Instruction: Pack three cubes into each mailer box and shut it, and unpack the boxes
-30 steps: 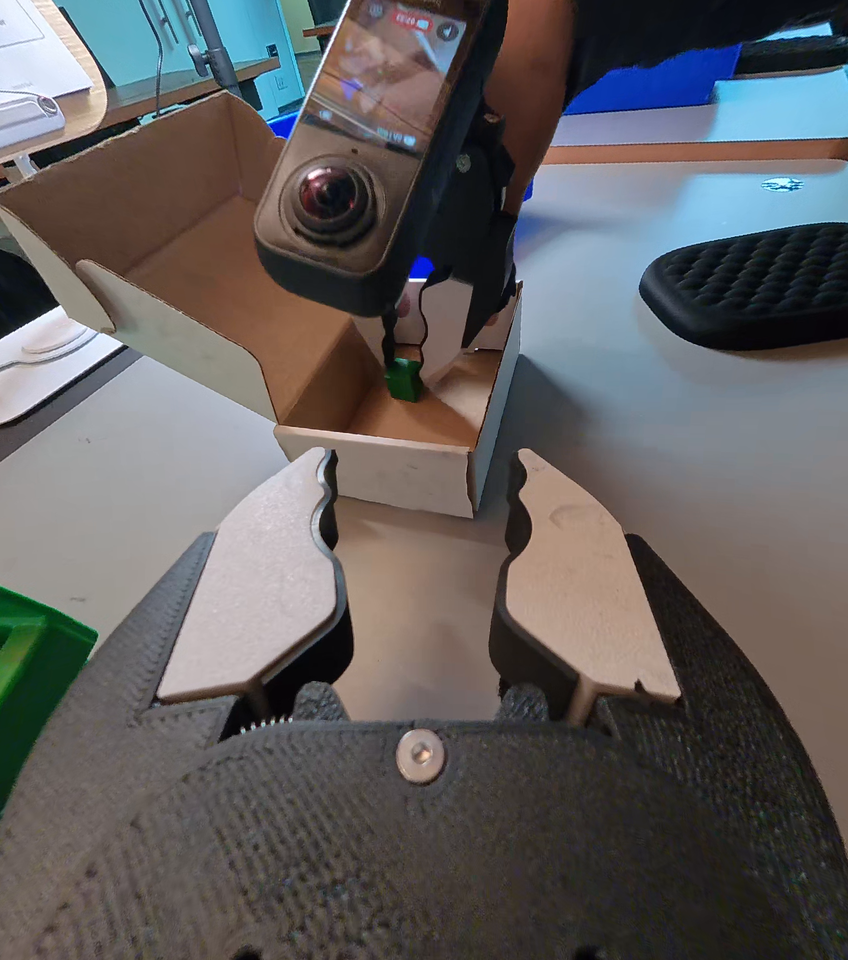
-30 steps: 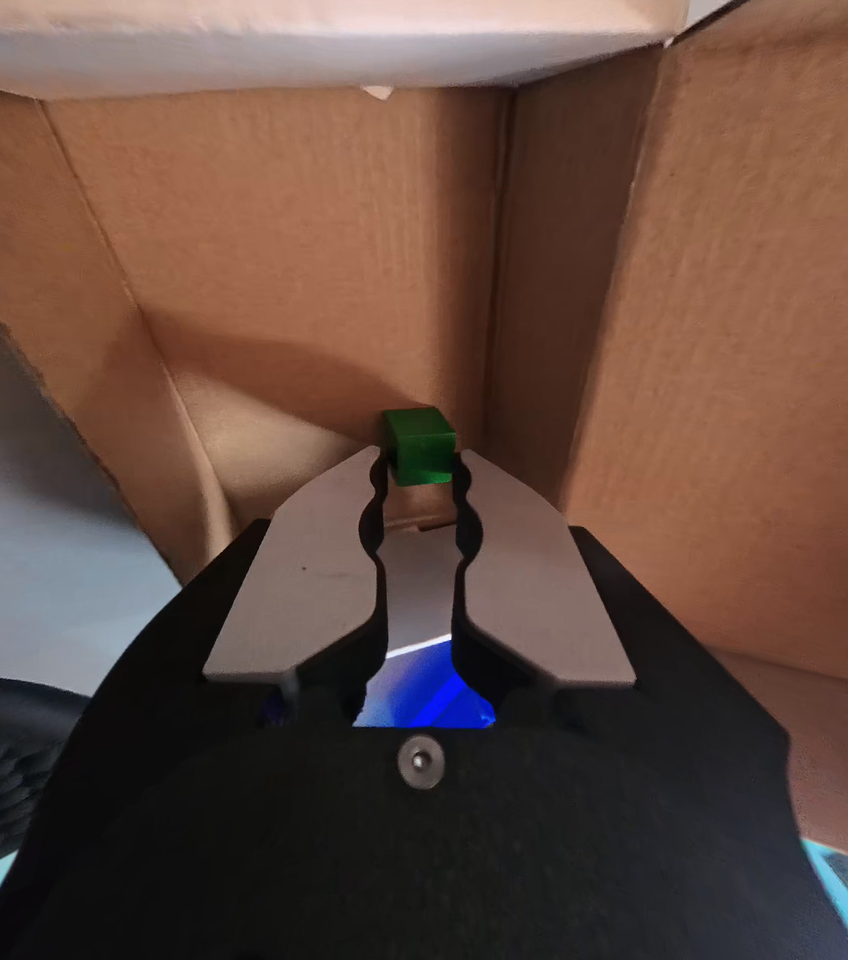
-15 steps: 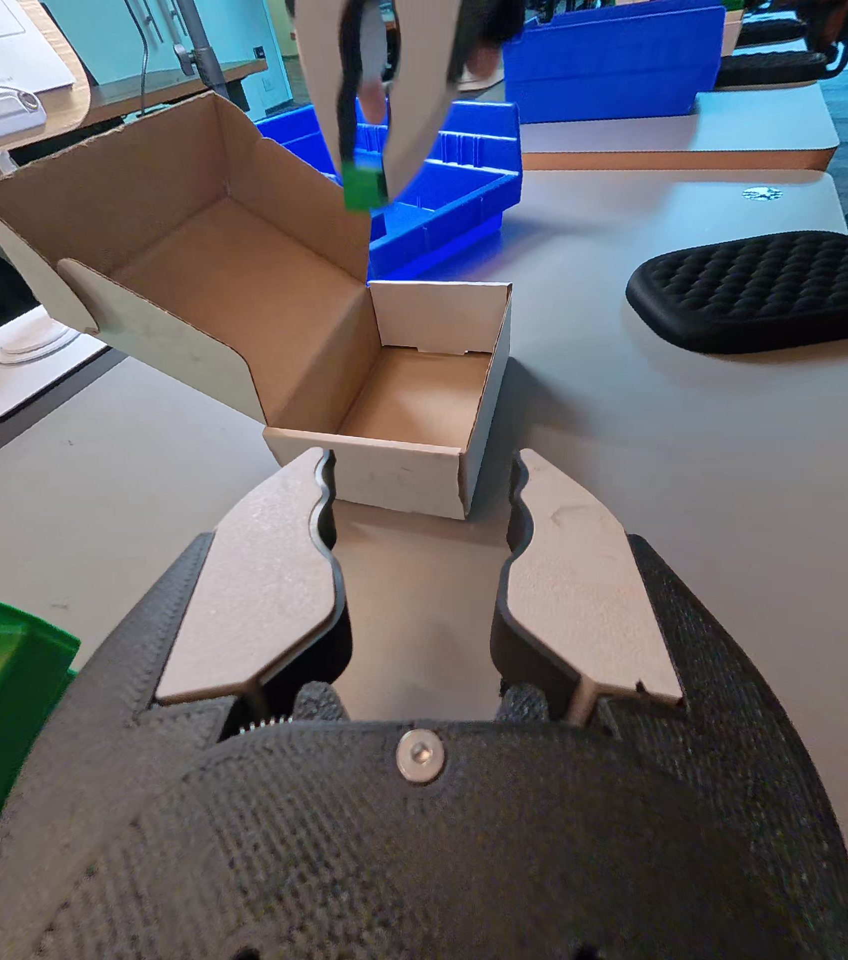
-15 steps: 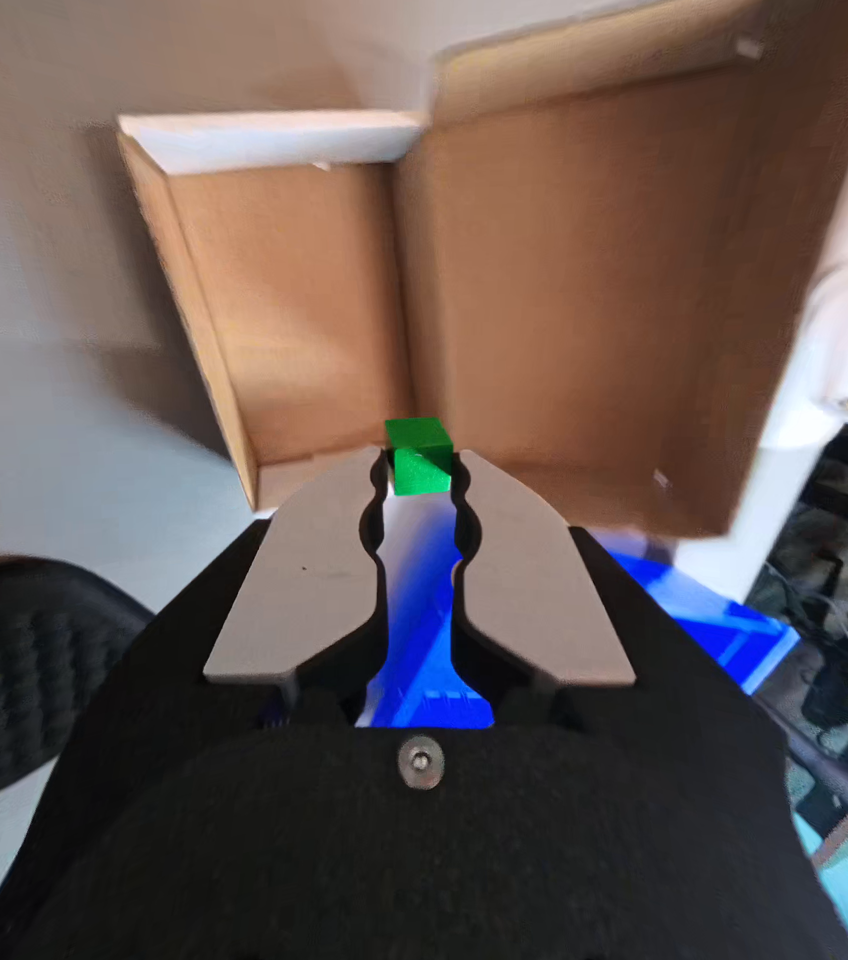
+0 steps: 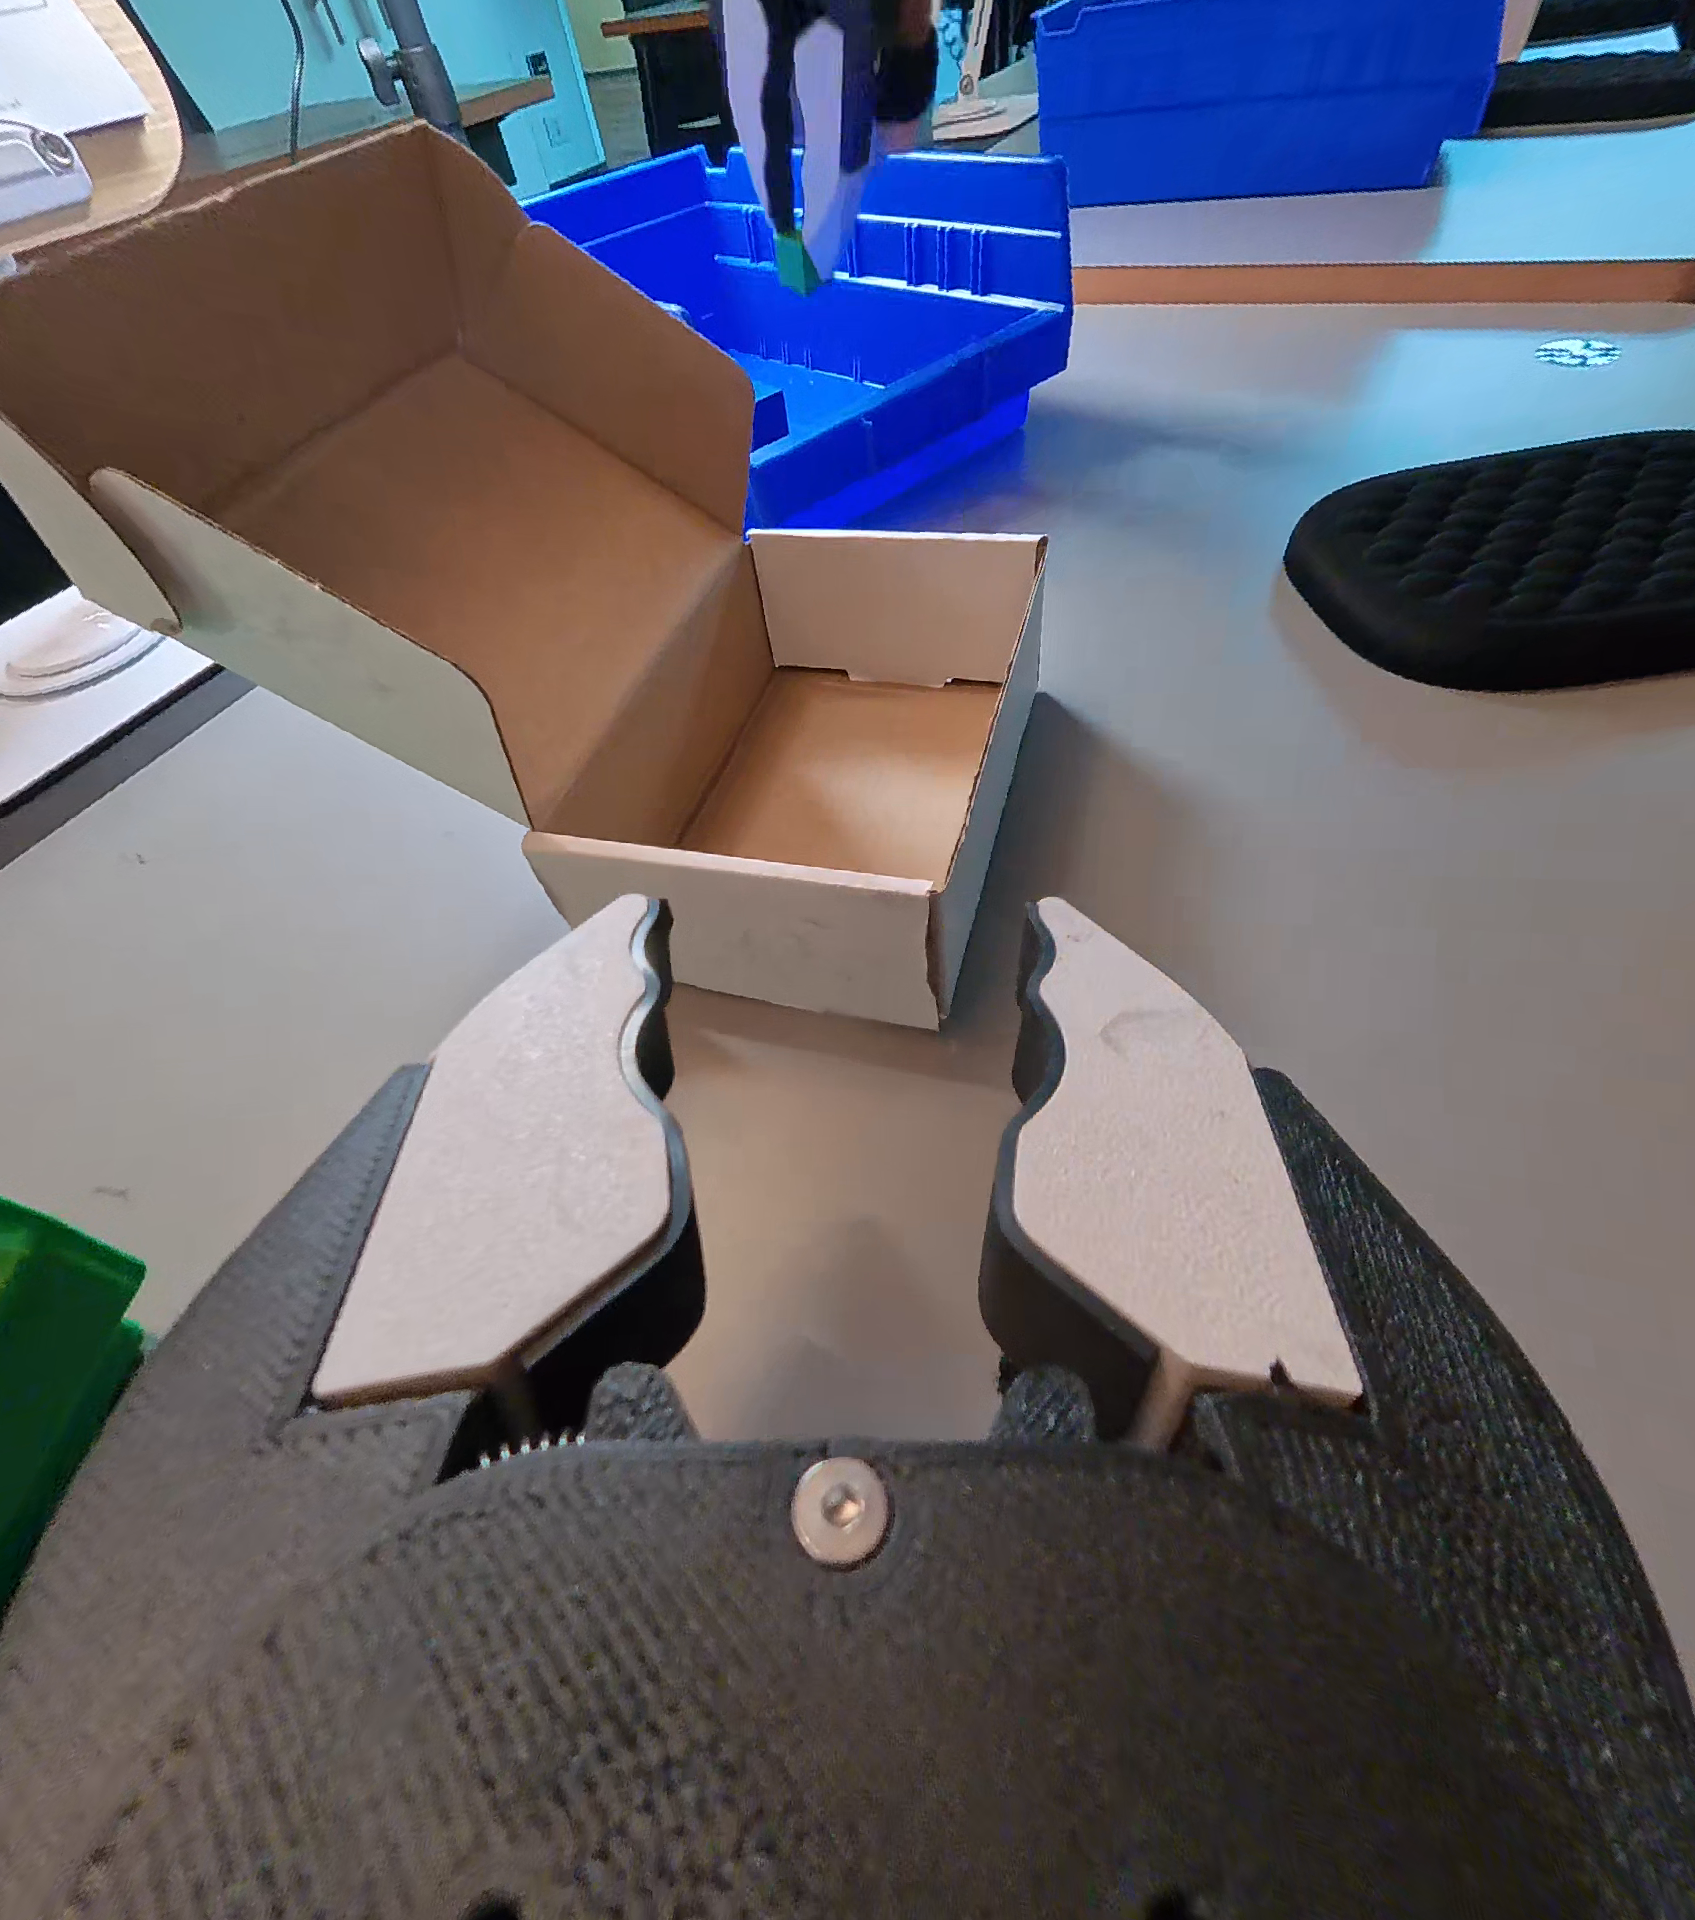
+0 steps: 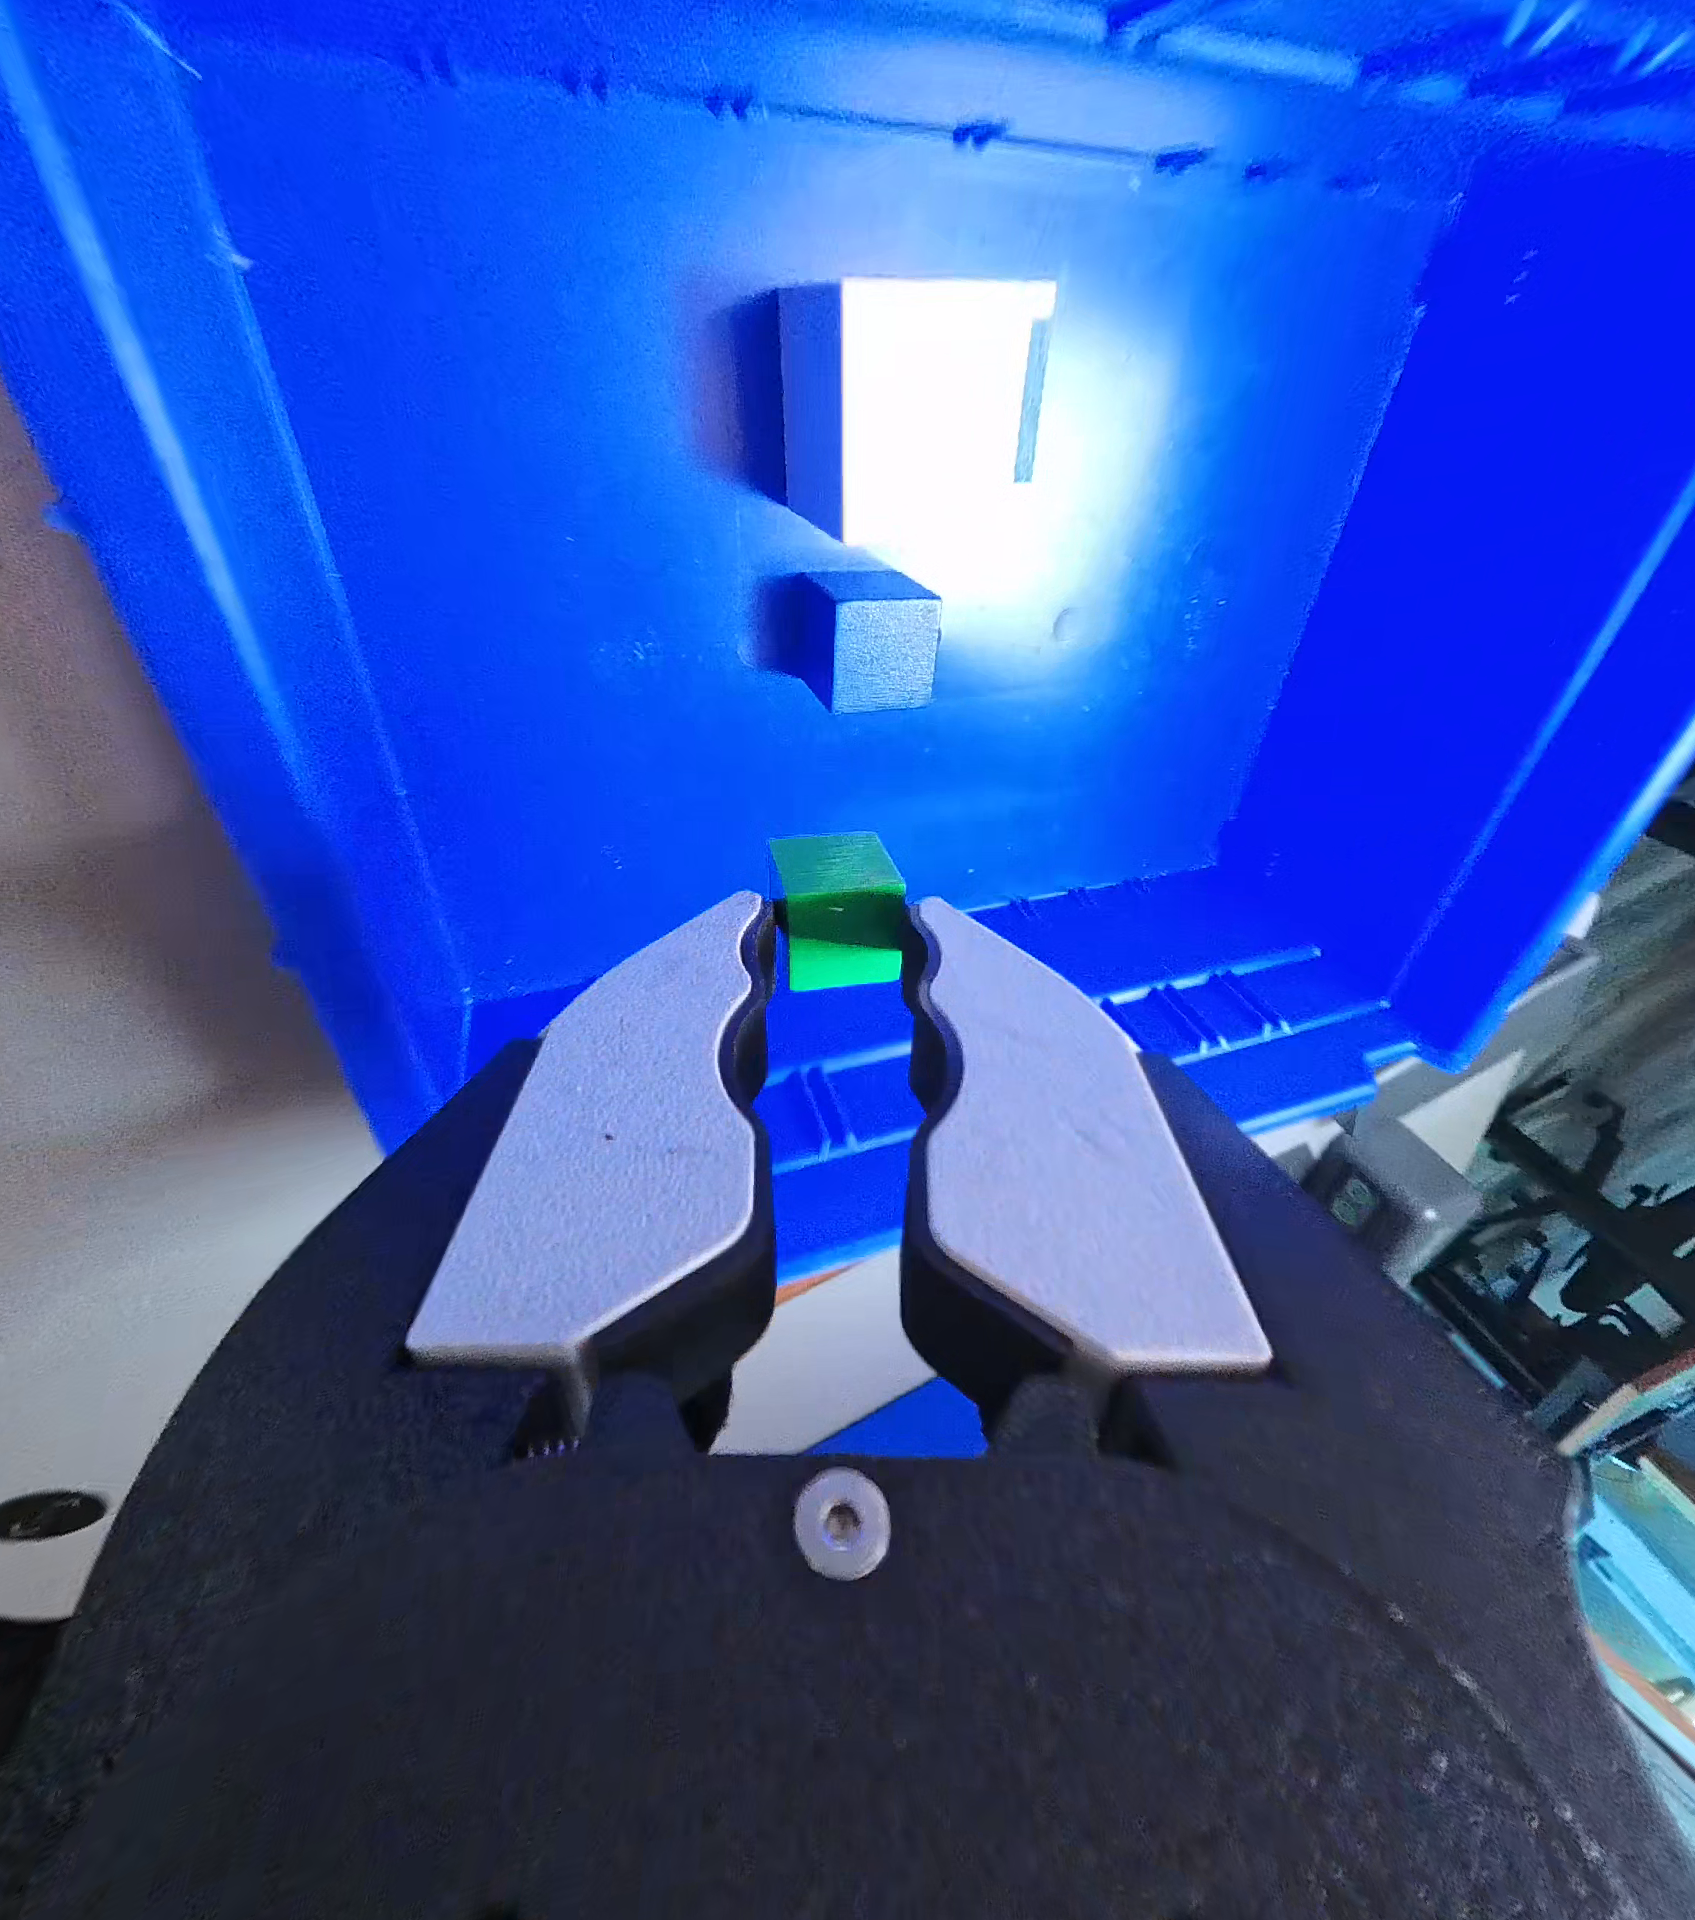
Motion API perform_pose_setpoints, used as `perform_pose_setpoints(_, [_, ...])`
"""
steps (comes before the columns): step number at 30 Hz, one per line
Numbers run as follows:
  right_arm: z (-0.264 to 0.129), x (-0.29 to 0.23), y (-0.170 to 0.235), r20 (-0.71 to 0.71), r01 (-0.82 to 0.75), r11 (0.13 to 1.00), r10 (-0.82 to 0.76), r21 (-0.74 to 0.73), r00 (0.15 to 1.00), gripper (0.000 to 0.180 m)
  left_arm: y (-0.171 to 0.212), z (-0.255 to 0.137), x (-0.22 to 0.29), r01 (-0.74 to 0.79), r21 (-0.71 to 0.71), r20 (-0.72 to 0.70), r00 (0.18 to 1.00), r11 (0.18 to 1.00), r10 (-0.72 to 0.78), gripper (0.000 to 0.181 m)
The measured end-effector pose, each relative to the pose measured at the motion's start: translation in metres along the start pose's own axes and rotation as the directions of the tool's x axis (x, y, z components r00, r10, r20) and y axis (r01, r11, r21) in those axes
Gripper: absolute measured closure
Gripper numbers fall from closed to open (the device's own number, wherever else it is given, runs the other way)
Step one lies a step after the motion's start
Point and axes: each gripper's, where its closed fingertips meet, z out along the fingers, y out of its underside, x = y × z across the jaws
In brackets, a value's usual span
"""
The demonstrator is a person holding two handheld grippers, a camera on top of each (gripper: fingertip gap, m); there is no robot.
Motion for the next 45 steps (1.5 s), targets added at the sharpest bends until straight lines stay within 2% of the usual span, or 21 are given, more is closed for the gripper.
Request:
perform_pose_setpoints(4, [0.040,0.004,0.006,0.036,-0.001,1.000,0.002,-0.027,0.999,0.156,0.003,0.002,-0.002,0.007,-0.009,0.001,1.000,1.000,-0.007,0.118])
perform_pose_setpoints(8, [0.059,0.003,0.010,0.069,0.005,0.998,-0.001,-0.060,0.998,0.156,0.004,0.002,-0.003,0.019,-0.007,-0.004,1.000,1.000,-0.019,0.118])
perform_pose_setpoints(23, [0.074,0.002,0.011,0.093,-0.017,0.997,0.024,-0.079,0.995,0.153,0.004,0.001,-0.005,0.030,-0.005,-0.006,1.000,1.000,-0.030,0.118])
perform_pose_setpoints(28, [0.043,0.012,0.005,0.058,-0.050,0.999,0.049,0.002,0.997,0.151,0.005,0.002,-0.004,0.028,-0.008,-0.009,1.000,1.000,-0.028,0.118])
perform_pose_setpoints(32, [-0.011,0.014,-0.019,0.009,-0.088,0.975,0.088,0.205,0.996,0.146,0.004,0.002,-0.004,0.027,-0.006,-0.008,1.000,1.000,-0.027,0.118])
perform_pose_setpoints(35, [-0.055,-0.011,-0.052,0.066,-0.132,0.894,0.114,0.429,0.991,0.142,0.004,0.002,-0.005,0.029,-0.008,-0.003,1.000,1.000,-0.029,0.118])
perform_pose_setpoints(38, [-0.093,-0.055,-0.089,0.202,-0.207,0.751,0.100,0.627,0.974,0.140,0.001,0.001,-0.011,0.053,0.007,0.014,0.998,0.999,-0.053,0.119])
perform_pose_setpoints(41, [-0.102,-0.091,-0.116,0.257,-0.257,0.677,0.103,0.690,0.961,0.140,-0.011,0.001,-0.031,0.137,0.062,0.038,0.989,0.989,-0.140,0.121])
perform_pose_setpoints(45, [-0.093,-0.111,-0.149,0.343,-0.394,0.607,0.205,0.690,0.917,0.144,-0.031,0.014,-0.065,0.265,0.088,0.066,0.960,0.960,-0.271,0.130])
